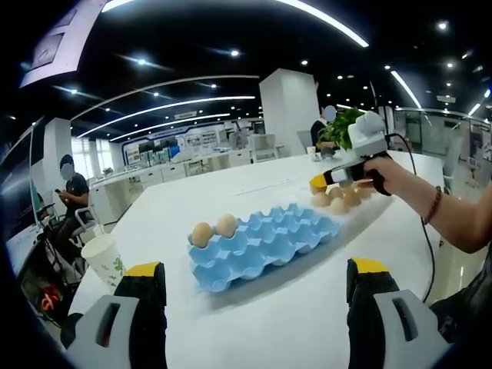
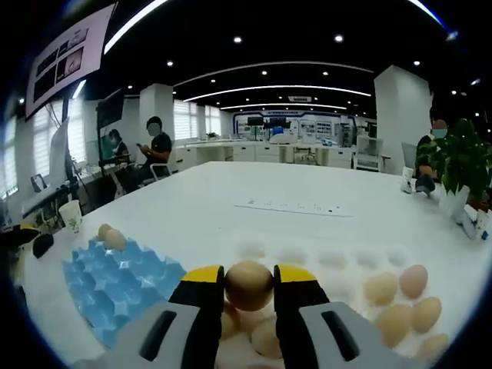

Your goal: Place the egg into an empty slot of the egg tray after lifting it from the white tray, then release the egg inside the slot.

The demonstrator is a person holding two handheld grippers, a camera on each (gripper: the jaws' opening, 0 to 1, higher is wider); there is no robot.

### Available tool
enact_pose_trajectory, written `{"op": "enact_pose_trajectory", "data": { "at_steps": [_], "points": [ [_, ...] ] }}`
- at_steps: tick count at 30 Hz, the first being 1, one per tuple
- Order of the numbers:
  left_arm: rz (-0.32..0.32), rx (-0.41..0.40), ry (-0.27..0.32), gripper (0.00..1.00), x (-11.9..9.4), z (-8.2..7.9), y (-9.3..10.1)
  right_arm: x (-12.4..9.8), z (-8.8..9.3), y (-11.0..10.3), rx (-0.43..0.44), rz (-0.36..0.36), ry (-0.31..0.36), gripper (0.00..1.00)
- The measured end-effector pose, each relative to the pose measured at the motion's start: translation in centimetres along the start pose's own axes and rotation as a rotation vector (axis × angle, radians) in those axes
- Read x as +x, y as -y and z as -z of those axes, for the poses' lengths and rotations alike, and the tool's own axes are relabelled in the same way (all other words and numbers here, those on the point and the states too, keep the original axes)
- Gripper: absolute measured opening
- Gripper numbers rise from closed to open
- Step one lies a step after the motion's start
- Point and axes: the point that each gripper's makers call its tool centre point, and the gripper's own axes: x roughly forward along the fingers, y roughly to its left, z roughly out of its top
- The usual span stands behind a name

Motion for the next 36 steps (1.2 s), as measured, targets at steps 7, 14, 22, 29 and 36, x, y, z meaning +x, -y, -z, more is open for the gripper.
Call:
{"op": "enact_pose_trajectory", "data": {
  "at_steps": [7,14,22,29,36],
  "points": [
    [0.005,0.0,-0.004,1.0,0.3,0.0,0.0,0.7,-0.2,-0.1,-0.019,-0.006,-0.011,0.27],
    [-0.001,0.0,-0.006,1.0,0.3,0.0,-0.2,1.5,-0.1,-0.3,-0.041,-0.014,-0.027,0.28],
    [-0.013,-0.003,-0.011,1.0,0.2,0.1,-0.6,1.6,0.0,0.0,-0.024,-0.009,-0.019,0.28],
    [-0.004,0.0,-0.008,1.0,0.4,-0.1,-0.4,1.6,-0.1,0.1,0.001,-0.007,-0.012,0.27],
    [-0.004,0.003,-0.009,1.0,0.4,-0.2,-0.5,1.6,-0.3,-0.2,0.009,-0.011,-0.005,0.27]
  ]
}}
